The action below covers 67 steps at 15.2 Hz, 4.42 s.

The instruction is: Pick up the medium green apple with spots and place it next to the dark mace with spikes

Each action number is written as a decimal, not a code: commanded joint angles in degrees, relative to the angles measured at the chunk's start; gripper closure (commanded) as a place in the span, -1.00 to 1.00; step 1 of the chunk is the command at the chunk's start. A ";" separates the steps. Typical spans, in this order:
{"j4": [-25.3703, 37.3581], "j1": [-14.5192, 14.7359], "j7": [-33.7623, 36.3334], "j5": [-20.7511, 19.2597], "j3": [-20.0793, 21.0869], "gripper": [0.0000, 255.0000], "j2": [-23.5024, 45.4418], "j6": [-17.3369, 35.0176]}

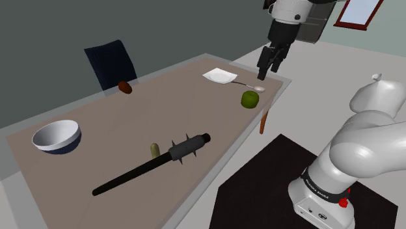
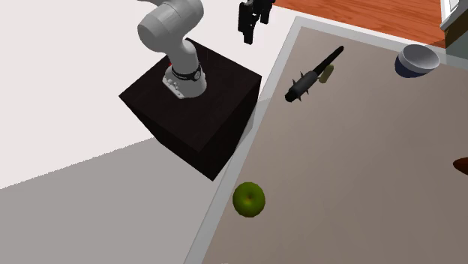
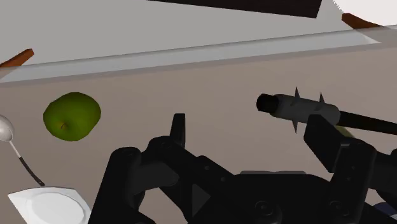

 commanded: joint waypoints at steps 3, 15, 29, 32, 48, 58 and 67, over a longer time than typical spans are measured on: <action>-1.74 0.21 -5.83 -2.29 -3.00 -1.00 0.22 1.32; -3.17 1.25 -39.92 -15.23 -20.90 -1.00 12.59 13.19; 12.47 6.40 -80.81 -12.49 -36.56 -1.00 44.94 29.10; 17.67 5.97 -90.18 -8.37 -37.11 -1.00 53.11 31.28; 25.99 1.15 -105.13 -0.46 -33.63 -1.00 69.49 38.11; 25.99 1.16 -105.12 -0.47 -33.63 1.00 69.49 38.10; 26.70 1.69 -104.71 -1.56 -34.25 1.00 67.47 35.56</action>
